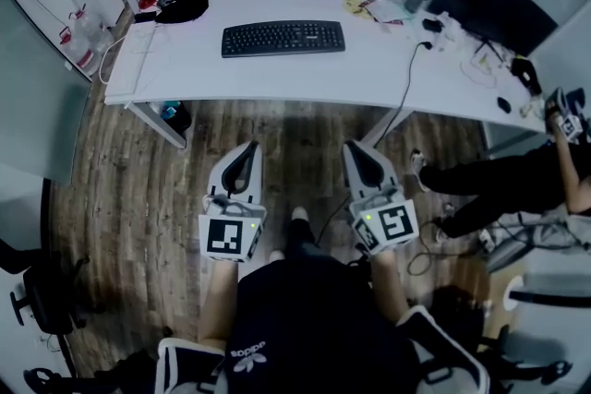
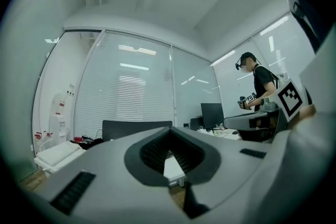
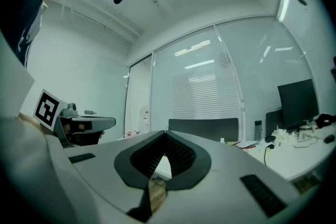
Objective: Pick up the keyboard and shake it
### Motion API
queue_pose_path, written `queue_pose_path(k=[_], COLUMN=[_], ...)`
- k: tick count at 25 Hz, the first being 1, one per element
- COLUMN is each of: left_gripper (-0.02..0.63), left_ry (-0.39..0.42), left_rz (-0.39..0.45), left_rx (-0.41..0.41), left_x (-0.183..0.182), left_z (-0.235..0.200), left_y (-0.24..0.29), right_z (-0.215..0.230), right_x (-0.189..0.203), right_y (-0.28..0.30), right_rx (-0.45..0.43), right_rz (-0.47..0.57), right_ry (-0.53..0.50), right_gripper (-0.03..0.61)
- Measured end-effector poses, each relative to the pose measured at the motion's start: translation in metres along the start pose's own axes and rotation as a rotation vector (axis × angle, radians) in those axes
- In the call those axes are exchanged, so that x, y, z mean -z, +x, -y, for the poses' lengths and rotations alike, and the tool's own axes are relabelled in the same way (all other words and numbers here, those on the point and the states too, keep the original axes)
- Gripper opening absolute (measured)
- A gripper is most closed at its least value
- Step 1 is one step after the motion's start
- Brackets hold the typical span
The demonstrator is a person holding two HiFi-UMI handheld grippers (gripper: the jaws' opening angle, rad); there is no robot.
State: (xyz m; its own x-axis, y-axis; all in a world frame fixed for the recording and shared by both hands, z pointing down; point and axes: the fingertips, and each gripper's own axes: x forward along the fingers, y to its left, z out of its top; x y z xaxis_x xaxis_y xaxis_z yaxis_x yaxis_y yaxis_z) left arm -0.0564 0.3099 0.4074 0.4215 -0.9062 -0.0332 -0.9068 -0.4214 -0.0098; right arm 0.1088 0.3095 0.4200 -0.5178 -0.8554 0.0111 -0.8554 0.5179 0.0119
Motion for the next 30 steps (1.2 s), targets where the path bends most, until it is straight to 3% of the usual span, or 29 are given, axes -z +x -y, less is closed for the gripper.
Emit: queue_pose_path(k=[12,30], left_gripper=[0.003,0.003], left_ry=[-0.017,-0.017], left_rz=[-0.016,-0.036], left_rx=[-0.013,-0.039], left_x=[0.008,0.02], left_z=[-0.006,-0.044], left_y=[0.112,0.185], right_z=[0.094,0.137], right_x=[0.004,0.021], right_y=[0.074,0.14], right_rx=[-0.028,-0.026], right_rz=[-0.011,-0.053], right_ry=[0.01,0.046], right_gripper=[0.005,0.005])
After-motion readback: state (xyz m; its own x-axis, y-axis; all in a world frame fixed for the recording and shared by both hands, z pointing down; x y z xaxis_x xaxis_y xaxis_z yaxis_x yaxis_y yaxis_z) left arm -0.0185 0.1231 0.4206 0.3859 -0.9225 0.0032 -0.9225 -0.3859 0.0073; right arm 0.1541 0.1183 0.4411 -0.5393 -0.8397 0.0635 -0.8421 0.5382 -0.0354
